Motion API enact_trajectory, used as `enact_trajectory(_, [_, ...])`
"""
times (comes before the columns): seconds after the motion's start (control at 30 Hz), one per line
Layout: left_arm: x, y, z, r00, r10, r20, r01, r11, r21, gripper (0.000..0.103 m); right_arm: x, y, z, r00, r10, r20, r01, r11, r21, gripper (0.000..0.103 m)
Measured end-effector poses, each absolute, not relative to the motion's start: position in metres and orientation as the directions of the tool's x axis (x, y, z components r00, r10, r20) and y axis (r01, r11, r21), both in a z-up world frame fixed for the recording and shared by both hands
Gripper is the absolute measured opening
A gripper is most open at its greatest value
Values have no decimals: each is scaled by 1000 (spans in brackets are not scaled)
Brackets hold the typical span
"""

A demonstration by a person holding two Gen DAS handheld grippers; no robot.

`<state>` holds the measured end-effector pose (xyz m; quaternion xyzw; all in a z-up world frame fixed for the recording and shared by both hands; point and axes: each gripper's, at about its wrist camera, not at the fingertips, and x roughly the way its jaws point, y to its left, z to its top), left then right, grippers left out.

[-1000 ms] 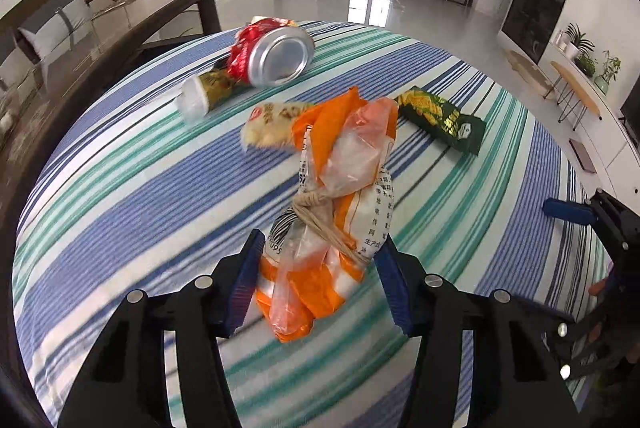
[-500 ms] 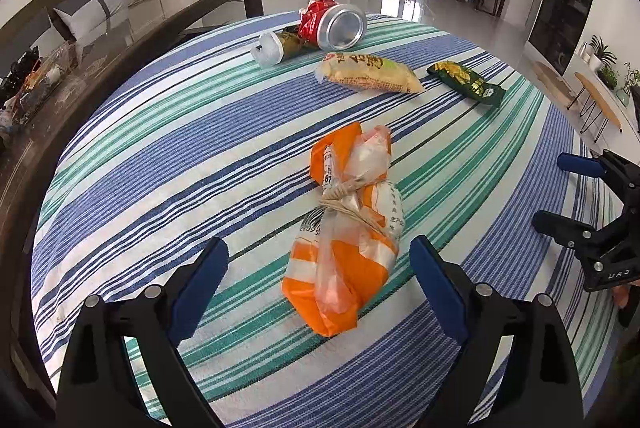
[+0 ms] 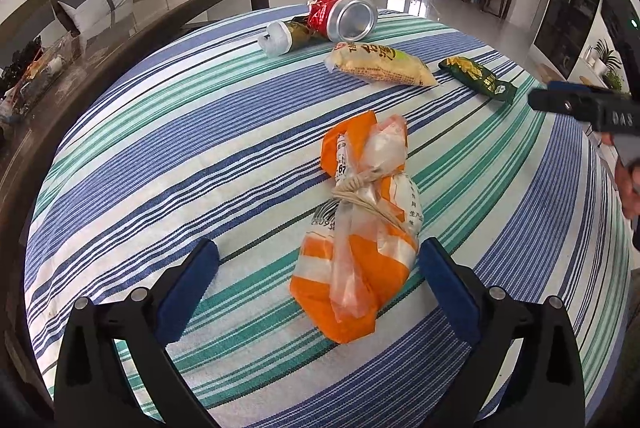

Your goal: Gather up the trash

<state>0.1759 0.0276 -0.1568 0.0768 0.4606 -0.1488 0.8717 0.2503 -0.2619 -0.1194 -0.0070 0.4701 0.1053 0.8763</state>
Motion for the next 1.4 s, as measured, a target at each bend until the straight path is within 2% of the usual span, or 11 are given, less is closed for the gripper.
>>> enact_trajectory(0.1, [176, 28, -156, 531, -189, -826, 330, 944, -4, 99, 281, -244, -131, 508, 124, -852, -215, 977, 14, 97])
enact_trajectory(0.23, [176, 28, -156, 531, -189, -826, 330, 944, -5, 99, 297, -239, -147, 483, 85, -872, -206, 978, -19, 87])
enact_trajectory(0.3, [176, 28, -157, 531, -189, -826, 330, 944, -4, 99, 295, -242, -149, 482, 112, -869, -196, 980, 18, 77])
enact_trajectory(0.33, [176, 28, -157, 531, -189, -826, 329, 944, -5, 99, 293, -244, -147, 489, 109, -865, -187, 982, 17, 67])
enact_trajectory(0.37, [176, 28, -157, 531, -189, -826, 329, 944, -5, 99, 289, -245, -146, 495, 114, -861, -188, 982, 21, 54])
enact_trajectory(0.43, [176, 28, -157, 531, -189, -826, 329, 944, -4, 99, 284, -245, -144, 500, 107, -859, -185, 983, 15, 45])
enact_trajectory(0.93, [177, 28, -157, 531, -190, -826, 331, 944, -5, 99, 157, -181, -130, 549, 152, -822, -254, 967, 9, 43])
enact_trajectory(1.03, [177, 28, -157, 531, -190, -826, 331, 944, -5, 99, 156, -170, -136, 565, 112, -818, -249, 968, -39, 48])
enact_trajectory(1.17, [177, 28, -157, 531, -189, -826, 331, 944, -4, 99, 158, -174, -147, 554, 119, -824, -210, 978, 0, 81])
enact_trajectory(1.3, [177, 28, -156, 531, -187, -826, 329, 944, -2, 99, 160, -178, -149, 542, 133, -830, -201, 979, 26, 87])
enact_trajectory(1.4, [177, 28, -156, 532, -187, -826, 329, 944, -2, 99, 160, -175, -151, 534, 105, -839, -195, 981, -1, 98])
